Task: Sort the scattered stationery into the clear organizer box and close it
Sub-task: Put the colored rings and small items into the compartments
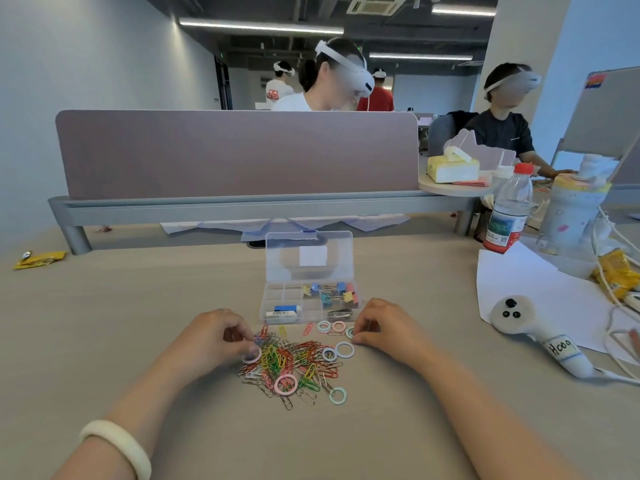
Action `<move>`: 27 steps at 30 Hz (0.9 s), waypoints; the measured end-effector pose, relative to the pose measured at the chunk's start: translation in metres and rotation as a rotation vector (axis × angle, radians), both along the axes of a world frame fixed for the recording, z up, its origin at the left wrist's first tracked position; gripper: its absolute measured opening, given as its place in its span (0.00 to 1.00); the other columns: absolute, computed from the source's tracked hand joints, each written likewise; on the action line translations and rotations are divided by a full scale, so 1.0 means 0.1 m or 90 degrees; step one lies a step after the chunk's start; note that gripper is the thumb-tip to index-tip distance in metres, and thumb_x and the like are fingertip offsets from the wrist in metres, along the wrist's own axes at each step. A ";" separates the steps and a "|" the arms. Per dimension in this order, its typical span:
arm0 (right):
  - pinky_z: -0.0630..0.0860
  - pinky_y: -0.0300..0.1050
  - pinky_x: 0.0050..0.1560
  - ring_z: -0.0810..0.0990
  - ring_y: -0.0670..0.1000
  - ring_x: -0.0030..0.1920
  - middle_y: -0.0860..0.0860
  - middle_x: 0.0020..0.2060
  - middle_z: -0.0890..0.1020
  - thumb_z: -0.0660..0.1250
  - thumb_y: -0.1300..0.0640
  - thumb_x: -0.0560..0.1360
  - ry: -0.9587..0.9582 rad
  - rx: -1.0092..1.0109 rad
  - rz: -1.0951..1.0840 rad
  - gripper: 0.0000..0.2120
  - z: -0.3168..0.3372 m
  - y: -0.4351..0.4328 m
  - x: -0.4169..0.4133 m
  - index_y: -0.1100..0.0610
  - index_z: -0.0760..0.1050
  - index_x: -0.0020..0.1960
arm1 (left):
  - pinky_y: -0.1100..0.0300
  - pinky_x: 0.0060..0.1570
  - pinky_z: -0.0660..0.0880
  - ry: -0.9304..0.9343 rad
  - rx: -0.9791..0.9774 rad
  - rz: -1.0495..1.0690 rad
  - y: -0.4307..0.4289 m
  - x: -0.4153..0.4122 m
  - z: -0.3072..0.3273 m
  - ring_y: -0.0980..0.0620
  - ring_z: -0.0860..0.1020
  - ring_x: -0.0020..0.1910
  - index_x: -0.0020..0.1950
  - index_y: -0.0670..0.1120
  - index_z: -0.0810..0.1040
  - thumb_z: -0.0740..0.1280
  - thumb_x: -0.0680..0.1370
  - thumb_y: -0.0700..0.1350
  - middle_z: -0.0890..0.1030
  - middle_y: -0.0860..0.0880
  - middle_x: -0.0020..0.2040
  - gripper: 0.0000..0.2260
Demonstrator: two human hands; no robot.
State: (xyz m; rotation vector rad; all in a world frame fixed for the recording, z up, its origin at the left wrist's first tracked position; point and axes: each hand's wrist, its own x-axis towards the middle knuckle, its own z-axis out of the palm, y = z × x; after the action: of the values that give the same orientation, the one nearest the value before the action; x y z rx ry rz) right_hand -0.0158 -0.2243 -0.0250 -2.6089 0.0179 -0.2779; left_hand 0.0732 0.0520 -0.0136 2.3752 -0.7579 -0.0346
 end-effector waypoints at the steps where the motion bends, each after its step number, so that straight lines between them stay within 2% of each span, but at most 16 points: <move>1: 0.72 0.40 0.49 0.74 0.47 0.43 0.45 0.39 0.72 0.72 0.56 0.68 0.001 -0.002 0.001 0.04 0.00 0.00 0.00 0.54 0.80 0.41 | 0.62 0.38 0.70 0.015 0.032 -0.017 0.00 -0.01 0.01 0.53 0.75 0.37 0.33 0.52 0.80 0.76 0.64 0.47 0.78 0.51 0.38 0.06; 5: 0.72 0.43 0.51 0.71 0.46 0.44 0.47 0.43 0.73 0.70 0.56 0.70 0.007 -0.043 0.015 0.04 -0.02 0.02 0.03 0.56 0.79 0.42 | 0.63 0.41 0.70 0.026 0.134 -0.055 -0.05 -0.05 0.01 0.58 0.74 0.39 0.34 0.57 0.76 0.76 0.65 0.49 0.76 0.53 0.41 0.09; 9: 0.70 0.38 0.46 0.71 0.45 0.43 0.41 0.37 0.71 0.69 0.56 0.71 -0.007 -0.010 0.018 0.03 -0.03 0.04 0.04 0.56 0.79 0.42 | 0.65 0.39 0.69 0.008 0.133 -0.062 -0.08 -0.04 -0.01 0.59 0.73 0.37 0.33 0.58 0.75 0.74 0.67 0.47 0.75 0.54 0.41 0.09; 12: 0.67 0.32 0.42 0.73 0.45 0.42 0.43 0.38 0.74 0.68 0.57 0.72 -0.042 0.047 -0.010 0.03 -0.03 0.05 0.04 0.56 0.80 0.42 | 0.62 0.41 0.71 0.005 0.114 -0.068 -0.09 -0.06 -0.03 0.58 0.73 0.37 0.32 0.59 0.76 0.73 0.68 0.47 0.76 0.54 0.39 0.09; 17: 0.71 0.42 0.45 0.74 0.47 0.42 0.46 0.41 0.76 0.67 0.56 0.72 -0.034 0.025 -0.058 0.05 -0.03 0.02 0.03 0.55 0.81 0.43 | 0.58 0.41 0.71 -0.030 0.028 -0.037 -0.12 -0.10 -0.01 0.56 0.73 0.36 0.31 0.58 0.77 0.73 0.68 0.47 0.76 0.53 0.38 0.09; 22: 0.71 0.44 0.45 0.73 0.46 0.42 0.47 0.42 0.77 0.68 0.55 0.71 0.004 -0.017 -0.096 0.04 0.03 -0.10 0.02 0.53 0.81 0.41 | 0.62 0.39 0.69 -0.054 -0.047 -0.022 -0.18 -0.17 0.01 0.55 0.74 0.36 0.32 0.56 0.77 0.72 0.69 0.44 0.76 0.54 0.38 0.09; 27: 0.70 0.43 0.45 0.73 0.47 0.43 0.48 0.42 0.76 0.67 0.56 0.71 0.027 -0.034 -0.113 0.04 0.01 -0.14 0.02 0.52 0.82 0.43 | 0.55 0.44 0.73 -0.060 -0.071 -0.024 -0.19 -0.18 -0.01 0.54 0.73 0.39 0.33 0.55 0.78 0.72 0.69 0.44 0.77 0.53 0.37 0.08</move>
State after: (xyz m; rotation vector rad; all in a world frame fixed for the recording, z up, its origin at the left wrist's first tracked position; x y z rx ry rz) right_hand -0.0140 -0.2379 -0.0244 -2.6692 0.2609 -0.2883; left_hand 0.0548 0.0333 -0.0141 2.2696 -0.8275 0.1012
